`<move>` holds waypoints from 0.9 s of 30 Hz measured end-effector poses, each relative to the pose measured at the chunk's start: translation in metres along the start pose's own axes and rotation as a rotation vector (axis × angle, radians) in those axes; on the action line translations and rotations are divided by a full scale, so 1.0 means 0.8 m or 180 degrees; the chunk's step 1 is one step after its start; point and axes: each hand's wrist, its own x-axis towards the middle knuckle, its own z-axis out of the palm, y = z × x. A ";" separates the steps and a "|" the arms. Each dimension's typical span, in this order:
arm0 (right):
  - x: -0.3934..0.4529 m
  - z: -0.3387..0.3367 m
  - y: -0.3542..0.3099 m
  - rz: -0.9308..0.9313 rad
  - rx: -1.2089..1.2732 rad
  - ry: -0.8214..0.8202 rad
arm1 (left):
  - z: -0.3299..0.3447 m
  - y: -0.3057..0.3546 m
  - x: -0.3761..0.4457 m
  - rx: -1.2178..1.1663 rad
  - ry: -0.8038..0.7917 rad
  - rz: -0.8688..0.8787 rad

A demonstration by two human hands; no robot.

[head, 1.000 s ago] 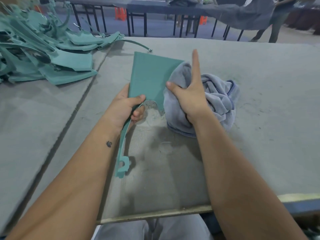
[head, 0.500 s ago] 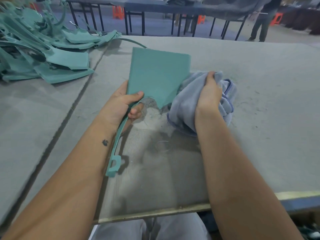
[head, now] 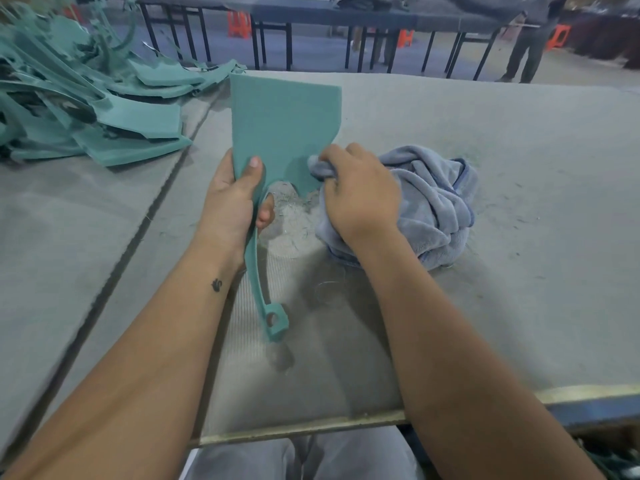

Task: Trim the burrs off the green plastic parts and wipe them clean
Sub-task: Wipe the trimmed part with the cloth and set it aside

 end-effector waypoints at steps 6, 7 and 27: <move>-0.006 0.003 -0.022 -0.0666 0.0226 -0.0499 | -0.004 -0.001 0.003 0.0141 0.0142 0.0063; -0.005 0.003 -0.021 -0.0633 0.0384 -0.0610 | -0.004 -0.002 0.003 0.0155 0.0163 0.0071; 0.003 0.011 -0.012 -0.0601 0.0256 -0.0879 | 0.002 -0.003 0.002 0.0457 -0.0067 0.0181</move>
